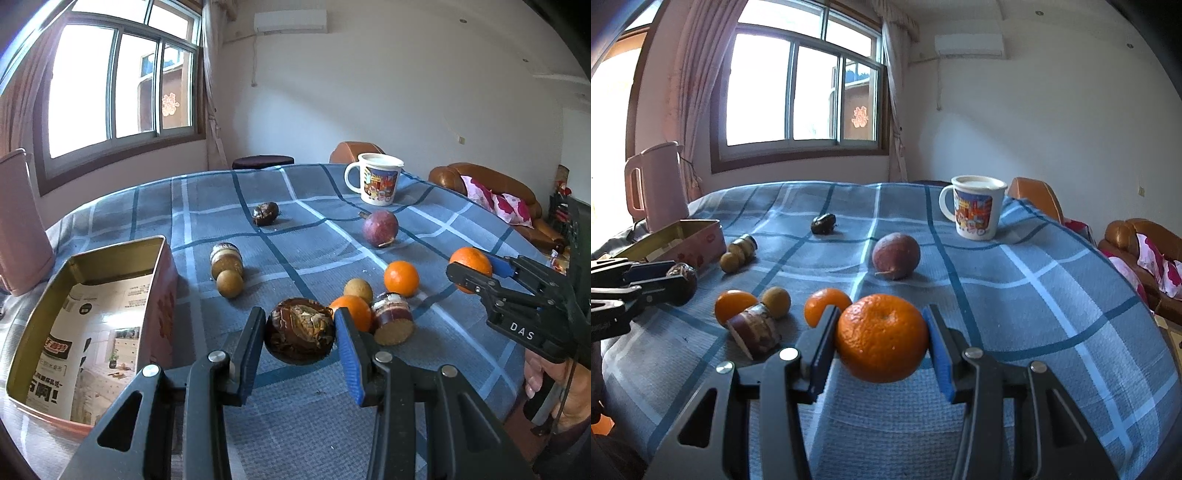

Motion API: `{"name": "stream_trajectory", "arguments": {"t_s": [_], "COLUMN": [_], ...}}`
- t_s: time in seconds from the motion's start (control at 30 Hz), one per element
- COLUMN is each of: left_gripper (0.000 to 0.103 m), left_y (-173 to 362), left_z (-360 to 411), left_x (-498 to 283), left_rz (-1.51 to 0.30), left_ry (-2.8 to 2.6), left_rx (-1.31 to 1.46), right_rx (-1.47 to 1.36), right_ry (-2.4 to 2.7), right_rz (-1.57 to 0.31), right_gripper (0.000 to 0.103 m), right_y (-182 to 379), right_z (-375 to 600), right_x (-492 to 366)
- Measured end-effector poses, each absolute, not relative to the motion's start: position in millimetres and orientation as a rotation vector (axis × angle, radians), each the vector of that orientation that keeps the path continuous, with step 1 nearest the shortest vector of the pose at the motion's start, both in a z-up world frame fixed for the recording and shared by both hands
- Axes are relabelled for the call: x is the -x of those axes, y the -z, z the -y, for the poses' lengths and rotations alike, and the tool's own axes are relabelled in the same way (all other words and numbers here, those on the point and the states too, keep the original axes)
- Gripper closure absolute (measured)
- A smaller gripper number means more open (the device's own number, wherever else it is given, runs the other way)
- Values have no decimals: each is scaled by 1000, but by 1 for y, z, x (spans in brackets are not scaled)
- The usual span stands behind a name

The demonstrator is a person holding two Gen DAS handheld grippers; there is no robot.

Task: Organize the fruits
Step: 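Lift both held fruits and carry them over the gold tin box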

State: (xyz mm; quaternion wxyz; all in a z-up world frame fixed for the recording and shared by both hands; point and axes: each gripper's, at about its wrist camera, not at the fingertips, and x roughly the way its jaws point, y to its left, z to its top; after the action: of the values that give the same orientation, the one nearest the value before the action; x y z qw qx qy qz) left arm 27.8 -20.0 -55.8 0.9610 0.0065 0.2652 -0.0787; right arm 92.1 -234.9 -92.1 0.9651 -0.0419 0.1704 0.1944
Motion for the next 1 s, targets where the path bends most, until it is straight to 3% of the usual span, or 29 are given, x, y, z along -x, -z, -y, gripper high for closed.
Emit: {"name": "stream_trajectory", "arguments": {"t_s": [1.0], "left_gripper": [62], "left_y": [38], "left_z": [21], "left_x": [-10], "left_rz": [-394], "left_ry": [92], "left_rx": [-54], "right_rx": [118], "right_ry": [-418], "right_rz": [-163], "right_gripper": [54], "right_y": [91], "right_z": [234], "right_x": [-66]}}
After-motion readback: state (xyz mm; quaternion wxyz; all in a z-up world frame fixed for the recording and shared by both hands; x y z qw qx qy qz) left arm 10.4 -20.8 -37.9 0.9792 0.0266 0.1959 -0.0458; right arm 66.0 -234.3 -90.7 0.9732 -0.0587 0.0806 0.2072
